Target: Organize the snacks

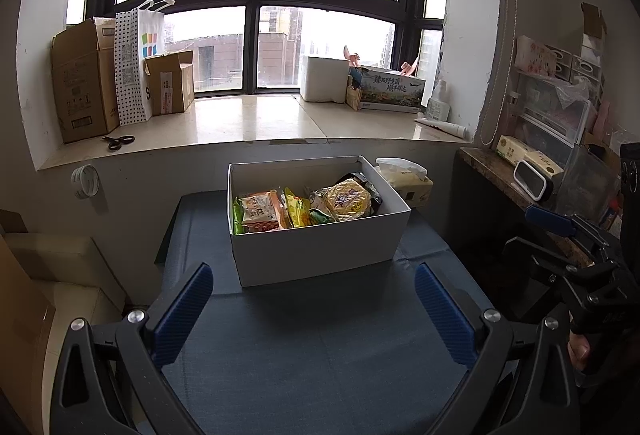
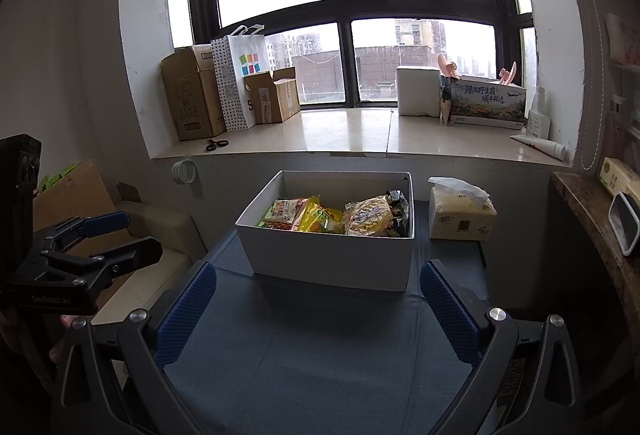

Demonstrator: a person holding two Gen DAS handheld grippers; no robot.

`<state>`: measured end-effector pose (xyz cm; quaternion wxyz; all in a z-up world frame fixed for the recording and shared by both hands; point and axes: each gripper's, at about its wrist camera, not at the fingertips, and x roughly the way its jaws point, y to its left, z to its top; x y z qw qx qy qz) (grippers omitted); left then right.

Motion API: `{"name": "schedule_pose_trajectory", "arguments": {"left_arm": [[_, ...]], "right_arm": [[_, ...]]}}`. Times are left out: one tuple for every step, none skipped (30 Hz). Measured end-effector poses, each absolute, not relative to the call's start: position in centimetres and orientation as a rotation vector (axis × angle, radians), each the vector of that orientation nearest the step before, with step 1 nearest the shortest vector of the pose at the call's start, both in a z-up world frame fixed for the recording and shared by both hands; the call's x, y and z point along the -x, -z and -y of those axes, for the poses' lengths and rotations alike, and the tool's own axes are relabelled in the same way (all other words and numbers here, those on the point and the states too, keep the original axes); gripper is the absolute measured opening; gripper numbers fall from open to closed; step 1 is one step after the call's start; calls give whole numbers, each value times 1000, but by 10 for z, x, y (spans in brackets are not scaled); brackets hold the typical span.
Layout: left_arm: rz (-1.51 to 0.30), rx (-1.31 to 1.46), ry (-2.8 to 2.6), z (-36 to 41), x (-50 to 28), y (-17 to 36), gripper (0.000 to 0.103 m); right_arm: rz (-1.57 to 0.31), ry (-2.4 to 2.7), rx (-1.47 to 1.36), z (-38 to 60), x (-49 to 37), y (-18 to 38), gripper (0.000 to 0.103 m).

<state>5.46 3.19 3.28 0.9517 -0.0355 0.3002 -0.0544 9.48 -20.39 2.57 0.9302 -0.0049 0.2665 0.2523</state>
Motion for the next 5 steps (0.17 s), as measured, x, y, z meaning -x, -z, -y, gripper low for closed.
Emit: {"name": "schedule_pose_trajectory", "arguments": {"left_arm": [[-609,71,108,-32,-54,-33,103],[-606,69,104,-32,-54,-33,103],[-605,67,99,-32,-54,-33,103],[-604,64,92,-32,-53,-33,103],[-602,59,98,-31,-52,-33,103]], "right_arm": [[-545,-517,12,204,-95,-26,103],[-545,-517,12,203,-95,-25,103],[-545,-518,11,203,-95,-26,103],[-546,-518,12,203,-95,-25,103],[-547,-518,14,203,-95,-25,103]]}}
